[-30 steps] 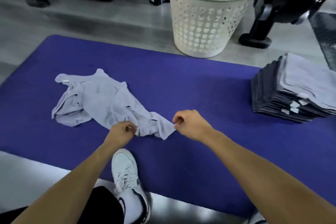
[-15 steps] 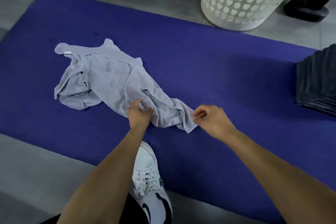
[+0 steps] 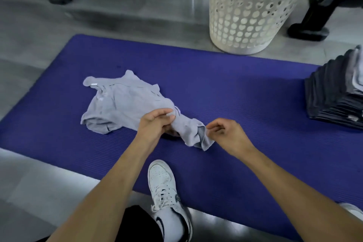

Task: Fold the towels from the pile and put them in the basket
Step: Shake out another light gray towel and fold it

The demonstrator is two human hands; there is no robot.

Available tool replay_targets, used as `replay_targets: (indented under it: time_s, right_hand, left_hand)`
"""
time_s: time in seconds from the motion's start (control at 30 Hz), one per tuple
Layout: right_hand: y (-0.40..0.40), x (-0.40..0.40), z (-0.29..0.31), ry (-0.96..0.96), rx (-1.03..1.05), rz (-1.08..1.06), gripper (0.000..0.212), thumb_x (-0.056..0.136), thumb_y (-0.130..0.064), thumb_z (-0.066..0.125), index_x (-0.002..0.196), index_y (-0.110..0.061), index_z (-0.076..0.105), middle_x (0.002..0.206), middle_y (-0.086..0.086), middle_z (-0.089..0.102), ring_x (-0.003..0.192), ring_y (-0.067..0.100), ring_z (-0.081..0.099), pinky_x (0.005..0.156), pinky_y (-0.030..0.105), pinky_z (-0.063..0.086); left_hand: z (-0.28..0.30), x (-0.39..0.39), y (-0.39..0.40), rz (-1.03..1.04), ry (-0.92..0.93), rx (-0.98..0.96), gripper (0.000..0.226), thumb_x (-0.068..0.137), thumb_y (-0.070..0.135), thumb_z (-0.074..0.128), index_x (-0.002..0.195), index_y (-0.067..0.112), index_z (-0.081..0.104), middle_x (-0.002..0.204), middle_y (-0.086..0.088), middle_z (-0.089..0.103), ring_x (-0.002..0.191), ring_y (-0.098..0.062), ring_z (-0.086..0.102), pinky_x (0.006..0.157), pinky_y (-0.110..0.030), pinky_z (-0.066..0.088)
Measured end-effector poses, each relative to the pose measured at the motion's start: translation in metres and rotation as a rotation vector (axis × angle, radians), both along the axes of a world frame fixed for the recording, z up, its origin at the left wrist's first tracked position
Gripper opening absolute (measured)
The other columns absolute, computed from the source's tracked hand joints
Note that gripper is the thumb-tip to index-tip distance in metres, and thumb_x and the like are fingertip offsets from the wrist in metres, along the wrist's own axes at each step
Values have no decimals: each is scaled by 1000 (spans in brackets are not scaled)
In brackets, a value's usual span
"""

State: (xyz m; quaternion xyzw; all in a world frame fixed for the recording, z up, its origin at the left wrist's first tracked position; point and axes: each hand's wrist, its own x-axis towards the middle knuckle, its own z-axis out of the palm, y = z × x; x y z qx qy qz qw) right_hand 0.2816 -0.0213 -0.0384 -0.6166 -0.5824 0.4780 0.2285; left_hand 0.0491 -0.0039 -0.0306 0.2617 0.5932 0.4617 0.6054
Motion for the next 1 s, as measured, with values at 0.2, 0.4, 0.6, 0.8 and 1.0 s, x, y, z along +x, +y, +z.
replay_targets:
  time_s: [0.2,0.4,0.6,0.8,1.0]
  right_hand:
    - [-29,22,59,71,139,71,30,76,-31,83,98,-40,65,95,-21,67,90,-4,62,78,13,50]
    - [-58,31,92,42,283,86,55,72,-45,84,120,-30,64,113,-20,61,99,-12,55,80,7,43]
    - [-62,59,103,37,272,-151,41,78,-36,81,112,-28,59,113,-15,56,99,3,57,74,18,48]
    - [-59,90,99,387,-57,-187,41,93,-46,61,131,-31,54,128,-16,60,116,3,57,100,32,46]
    - [-44,103,103,604,-10,-283,16,97,-19,61,99,-8,72,97,5,75,90,17,69,84,29,54]
  left_hand:
    - [91,27,-31,-167,92,142,15,87,-5,65,95,7,68,75,-2,71,72,-14,70,67,-25,59]
    - [159,62,-54,-235,85,248,17,89,-10,59,93,6,64,75,-5,67,73,-15,69,67,-22,57]
    - [209,93,-65,-374,54,310,19,88,-10,60,94,7,64,74,-4,67,69,-14,66,67,-24,57]
    - [218,99,-63,-501,34,316,23,76,-9,68,90,9,63,70,-2,62,62,-12,61,57,-21,52]
    - [205,96,-56,-644,47,260,29,70,-11,67,90,8,59,62,6,62,64,-10,62,65,-22,54]
